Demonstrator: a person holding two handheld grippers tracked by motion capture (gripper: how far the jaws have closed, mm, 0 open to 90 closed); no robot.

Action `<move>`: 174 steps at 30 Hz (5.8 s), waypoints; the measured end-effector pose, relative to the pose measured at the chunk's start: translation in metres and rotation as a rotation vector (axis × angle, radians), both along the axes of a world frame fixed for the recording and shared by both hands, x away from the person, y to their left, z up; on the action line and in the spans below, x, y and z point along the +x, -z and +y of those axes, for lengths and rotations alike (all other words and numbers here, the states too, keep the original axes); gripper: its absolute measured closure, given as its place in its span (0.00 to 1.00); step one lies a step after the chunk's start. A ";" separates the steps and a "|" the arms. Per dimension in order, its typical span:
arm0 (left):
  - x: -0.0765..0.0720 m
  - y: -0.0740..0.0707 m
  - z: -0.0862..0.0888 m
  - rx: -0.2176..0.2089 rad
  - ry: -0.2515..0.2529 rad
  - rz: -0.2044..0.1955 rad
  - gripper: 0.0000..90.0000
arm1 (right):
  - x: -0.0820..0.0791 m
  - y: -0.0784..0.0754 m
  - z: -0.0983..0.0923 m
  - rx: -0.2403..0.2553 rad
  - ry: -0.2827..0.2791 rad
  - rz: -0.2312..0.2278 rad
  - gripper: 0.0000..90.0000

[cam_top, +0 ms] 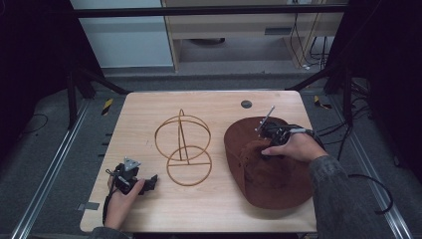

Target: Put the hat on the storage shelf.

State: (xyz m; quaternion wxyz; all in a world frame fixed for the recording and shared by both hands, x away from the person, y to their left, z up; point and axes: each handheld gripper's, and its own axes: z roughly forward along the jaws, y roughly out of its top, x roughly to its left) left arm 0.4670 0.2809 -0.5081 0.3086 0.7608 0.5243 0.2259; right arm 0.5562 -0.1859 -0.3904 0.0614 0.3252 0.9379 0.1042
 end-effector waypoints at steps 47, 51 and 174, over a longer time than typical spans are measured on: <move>0.000 0.000 0.000 -0.001 0.007 -0.003 0.00 | -0.007 -0.109 0.008 0.102 -0.003 -0.076 0.96; 0.000 0.000 0.000 -0.001 0.008 -0.003 0.00 | -0.008 -0.123 0.008 0.112 -0.005 -0.094 0.96; 0.000 0.000 -0.001 0.001 0.021 0.000 0.00 | -0.055 -0.199 0.150 0.568 -0.140 -0.393 0.96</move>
